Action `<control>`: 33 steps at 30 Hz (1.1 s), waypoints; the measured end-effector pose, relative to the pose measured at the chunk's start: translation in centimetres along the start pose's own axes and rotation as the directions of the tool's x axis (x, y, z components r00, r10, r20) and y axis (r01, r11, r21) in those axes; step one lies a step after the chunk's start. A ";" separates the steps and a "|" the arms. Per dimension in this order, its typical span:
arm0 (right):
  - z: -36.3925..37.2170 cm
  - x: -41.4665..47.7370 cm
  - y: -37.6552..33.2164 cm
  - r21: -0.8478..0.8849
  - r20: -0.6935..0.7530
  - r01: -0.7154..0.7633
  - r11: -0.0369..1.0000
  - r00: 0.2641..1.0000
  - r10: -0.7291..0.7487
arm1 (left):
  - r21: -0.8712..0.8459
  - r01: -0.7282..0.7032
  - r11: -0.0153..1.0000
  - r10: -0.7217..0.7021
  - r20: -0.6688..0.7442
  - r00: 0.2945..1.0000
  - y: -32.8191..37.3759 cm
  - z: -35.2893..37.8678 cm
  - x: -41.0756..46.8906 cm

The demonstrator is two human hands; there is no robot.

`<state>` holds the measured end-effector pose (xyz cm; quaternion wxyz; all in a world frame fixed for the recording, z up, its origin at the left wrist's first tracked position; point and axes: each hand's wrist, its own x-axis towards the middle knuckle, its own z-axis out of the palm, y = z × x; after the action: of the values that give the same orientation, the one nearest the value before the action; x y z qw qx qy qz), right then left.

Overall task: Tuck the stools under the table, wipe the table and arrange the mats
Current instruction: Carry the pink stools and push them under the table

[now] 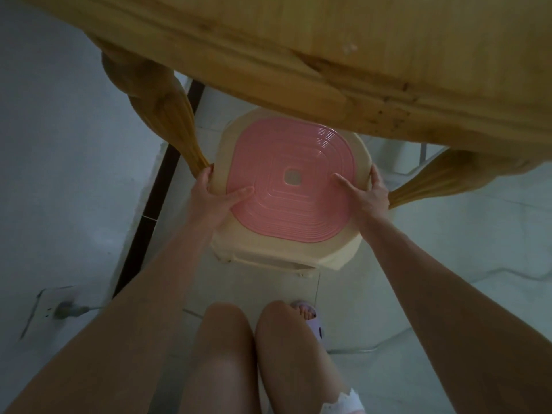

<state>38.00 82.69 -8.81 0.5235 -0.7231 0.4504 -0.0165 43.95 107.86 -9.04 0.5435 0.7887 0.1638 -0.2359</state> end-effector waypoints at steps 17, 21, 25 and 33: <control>0.7 -4.5 2.8 0.064 -0.029 0.009 0.998 1.000 -0.007 | -0.037 -0.001 0.999 -0.003 -0.097 0.995 -1.8 1.2 -3.0; 0.9 -4.2 3.1 0.078 -0.035 0.016 0.997 0.999 -0.013 | -0.036 -0.003 0.999 0.000 -0.094 0.996 -1.8 1.2 -2.8; 0.9 -4.2 3.3 0.094 -0.026 0.017 0.995 1.000 -0.014 | -0.033 -0.019 0.999 0.016 -0.113 0.994 -2.0 1.3 -2.7; 0.9 -3.9 3.5 0.087 -0.031 0.025 0.996 0.999 -0.023 | -0.025 -0.033 0.999 0.030 -0.110 0.993 -2.2 1.4 -2.4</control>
<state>33.91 85.83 -10.13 0.5474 -0.7046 0.4484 -0.0535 40.52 107.34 -9.85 0.5479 0.7956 0.1844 -0.1814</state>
